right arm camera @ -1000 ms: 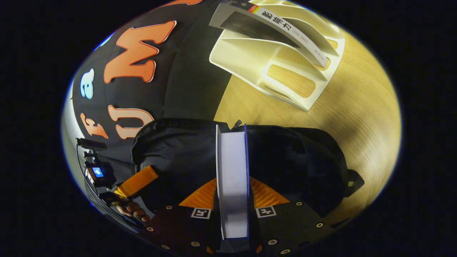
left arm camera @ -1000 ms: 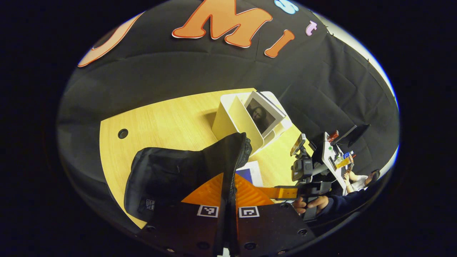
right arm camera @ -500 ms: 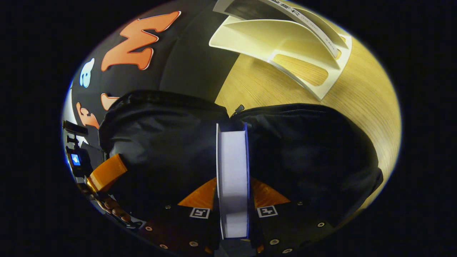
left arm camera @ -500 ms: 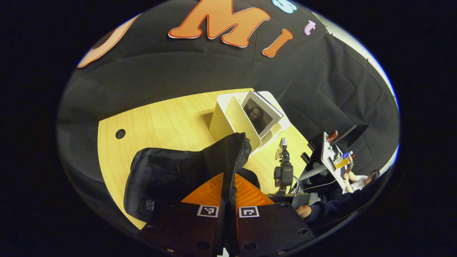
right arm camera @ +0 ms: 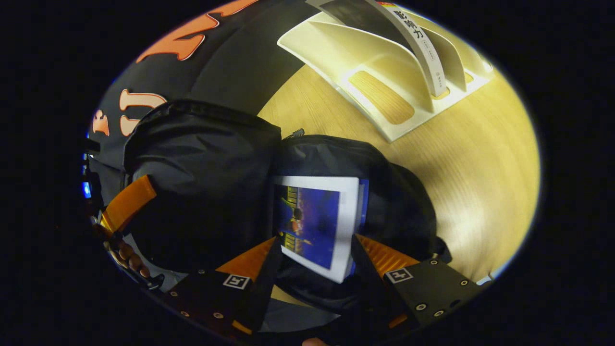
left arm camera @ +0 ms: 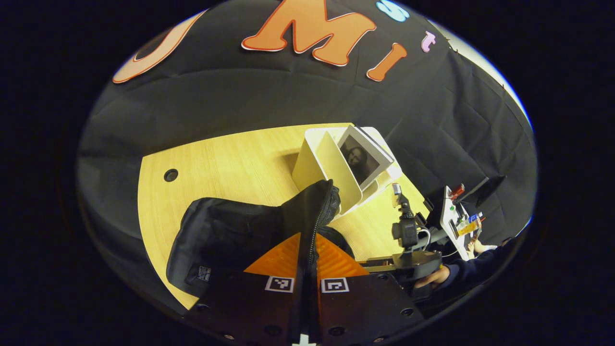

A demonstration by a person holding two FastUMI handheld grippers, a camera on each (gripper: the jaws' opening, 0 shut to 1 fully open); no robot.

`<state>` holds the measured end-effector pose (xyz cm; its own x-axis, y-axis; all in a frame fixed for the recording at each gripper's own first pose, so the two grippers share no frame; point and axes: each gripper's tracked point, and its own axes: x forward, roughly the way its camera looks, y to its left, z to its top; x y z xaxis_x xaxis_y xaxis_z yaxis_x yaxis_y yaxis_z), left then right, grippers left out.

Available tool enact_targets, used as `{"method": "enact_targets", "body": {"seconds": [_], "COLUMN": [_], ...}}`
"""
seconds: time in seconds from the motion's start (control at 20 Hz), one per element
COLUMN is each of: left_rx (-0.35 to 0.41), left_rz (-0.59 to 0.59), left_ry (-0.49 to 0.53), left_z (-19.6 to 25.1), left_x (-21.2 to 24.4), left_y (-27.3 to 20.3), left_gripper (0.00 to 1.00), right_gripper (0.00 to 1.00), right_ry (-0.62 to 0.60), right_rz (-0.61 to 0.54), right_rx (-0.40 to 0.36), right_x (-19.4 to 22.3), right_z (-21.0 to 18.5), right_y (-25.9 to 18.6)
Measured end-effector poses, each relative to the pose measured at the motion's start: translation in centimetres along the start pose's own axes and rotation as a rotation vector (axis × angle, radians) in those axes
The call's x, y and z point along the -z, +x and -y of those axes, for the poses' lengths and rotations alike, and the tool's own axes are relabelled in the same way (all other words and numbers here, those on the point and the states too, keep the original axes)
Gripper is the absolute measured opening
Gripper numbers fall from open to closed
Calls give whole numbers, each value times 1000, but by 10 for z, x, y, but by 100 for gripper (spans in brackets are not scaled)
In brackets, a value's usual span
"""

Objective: Open the schoolbag, grab two books from the bookshelf and put them into the schoolbag.

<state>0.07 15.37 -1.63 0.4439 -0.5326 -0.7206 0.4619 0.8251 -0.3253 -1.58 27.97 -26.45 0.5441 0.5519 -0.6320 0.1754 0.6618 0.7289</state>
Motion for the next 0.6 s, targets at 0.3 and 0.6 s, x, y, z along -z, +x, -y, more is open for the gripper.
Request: {"method": "enact_targets", "body": {"seconds": [0.3,0.6], "left_rx": [-31,-58], "left_rz": [5,3], "left_ry": [-24,-44], "left_z": [0,1], "left_x": [1,2], "left_y": [5,9], "left_gripper": [7,6], "right_gripper": [92,96], "right_ry": [-71,-86], "right_rz": [5,28], "right_rx": [51,94], "right_x": [-35,-73], "right_z": [21,39], "right_y": [-49,-86]}}
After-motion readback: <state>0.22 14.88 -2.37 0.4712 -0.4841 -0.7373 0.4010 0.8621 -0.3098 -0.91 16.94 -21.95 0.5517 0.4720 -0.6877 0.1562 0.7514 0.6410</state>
